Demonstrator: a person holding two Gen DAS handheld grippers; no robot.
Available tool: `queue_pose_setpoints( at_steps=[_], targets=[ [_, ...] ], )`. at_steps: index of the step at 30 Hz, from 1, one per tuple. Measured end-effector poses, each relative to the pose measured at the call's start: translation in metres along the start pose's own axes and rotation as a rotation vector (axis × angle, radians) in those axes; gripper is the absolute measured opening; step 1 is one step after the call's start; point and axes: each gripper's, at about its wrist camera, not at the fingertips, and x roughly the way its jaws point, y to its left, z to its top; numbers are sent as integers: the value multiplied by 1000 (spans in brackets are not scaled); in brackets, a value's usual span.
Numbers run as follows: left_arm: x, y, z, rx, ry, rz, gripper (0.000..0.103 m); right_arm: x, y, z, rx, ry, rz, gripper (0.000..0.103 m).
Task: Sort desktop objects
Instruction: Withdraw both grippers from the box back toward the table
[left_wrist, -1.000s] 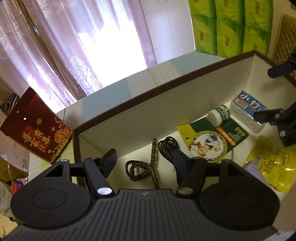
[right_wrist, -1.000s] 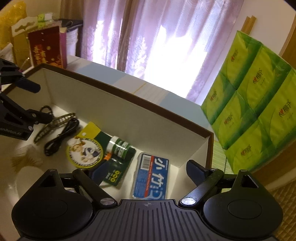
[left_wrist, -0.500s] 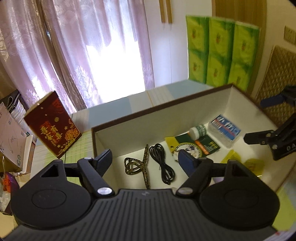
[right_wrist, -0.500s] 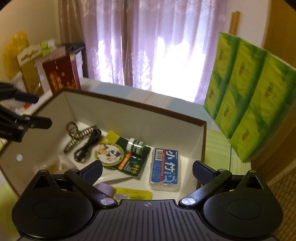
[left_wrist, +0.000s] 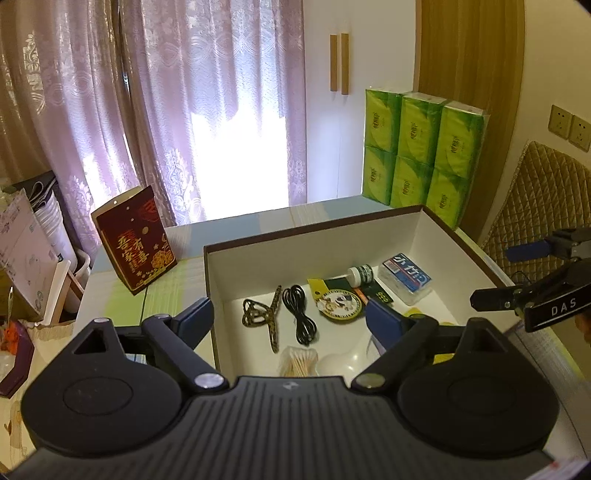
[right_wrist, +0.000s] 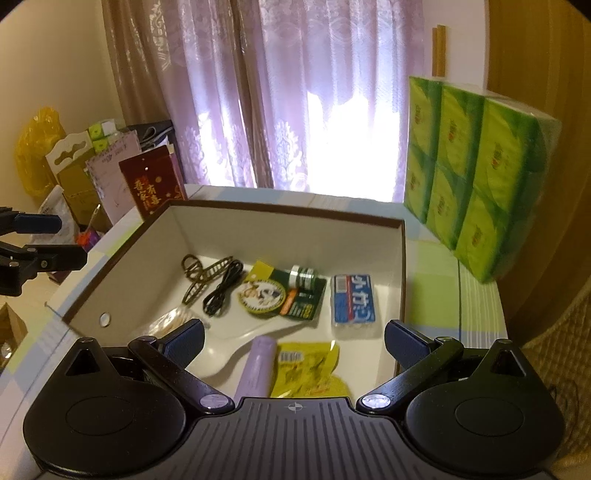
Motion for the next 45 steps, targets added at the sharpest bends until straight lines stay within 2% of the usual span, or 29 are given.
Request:
queue_pose_setpoints(
  at_steps=[3, 14, 28, 34, 38, 45],
  targets=[
    [-11, -7, -5, 10, 1, 12, 93, -11, 4, -6, 4, -7, -6, 101],
    [-45, -29, -21, 15, 0, 14, 95, -43, 18, -24, 18, -26, -19, 101],
    [-75, -25, -52, -31, -14, 21, 95, -59, 33, -50, 38, -19, -15, 101],
    [-80, -14, -77, -89, 13, 20, 95, -61, 39, -68, 62, -19, -22, 101],
    [-80, -15, -94, -84, 35, 26, 95, -61, 44, -82, 91, -10, -20, 101],
    [-66, -14, -125, -97, 112, 18, 94, -48, 50, -116, 76, 84, -19, 101]
  ],
)
